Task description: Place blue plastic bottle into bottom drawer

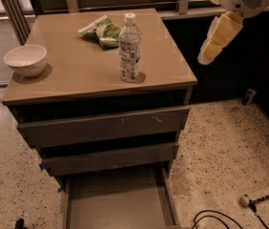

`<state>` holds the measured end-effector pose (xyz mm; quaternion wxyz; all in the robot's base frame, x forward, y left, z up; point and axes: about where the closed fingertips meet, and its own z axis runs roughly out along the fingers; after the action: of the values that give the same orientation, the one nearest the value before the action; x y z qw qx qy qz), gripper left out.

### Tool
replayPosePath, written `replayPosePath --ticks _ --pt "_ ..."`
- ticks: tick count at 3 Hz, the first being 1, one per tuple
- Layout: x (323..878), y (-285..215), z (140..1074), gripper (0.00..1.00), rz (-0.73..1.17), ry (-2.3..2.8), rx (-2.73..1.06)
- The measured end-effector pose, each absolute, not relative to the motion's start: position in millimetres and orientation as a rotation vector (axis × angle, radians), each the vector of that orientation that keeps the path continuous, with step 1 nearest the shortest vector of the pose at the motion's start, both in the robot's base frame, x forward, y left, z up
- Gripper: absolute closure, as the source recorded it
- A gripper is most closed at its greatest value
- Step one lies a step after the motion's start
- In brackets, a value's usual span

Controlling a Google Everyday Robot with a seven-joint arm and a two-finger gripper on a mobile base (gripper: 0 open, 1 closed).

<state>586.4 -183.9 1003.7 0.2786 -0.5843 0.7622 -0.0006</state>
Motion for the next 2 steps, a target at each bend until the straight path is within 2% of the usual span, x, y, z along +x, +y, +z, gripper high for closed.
replayPosePath --ticks 2 --pt "598.9 -186.1 1023.7 0.00 -0.018 2.005 -1.532"
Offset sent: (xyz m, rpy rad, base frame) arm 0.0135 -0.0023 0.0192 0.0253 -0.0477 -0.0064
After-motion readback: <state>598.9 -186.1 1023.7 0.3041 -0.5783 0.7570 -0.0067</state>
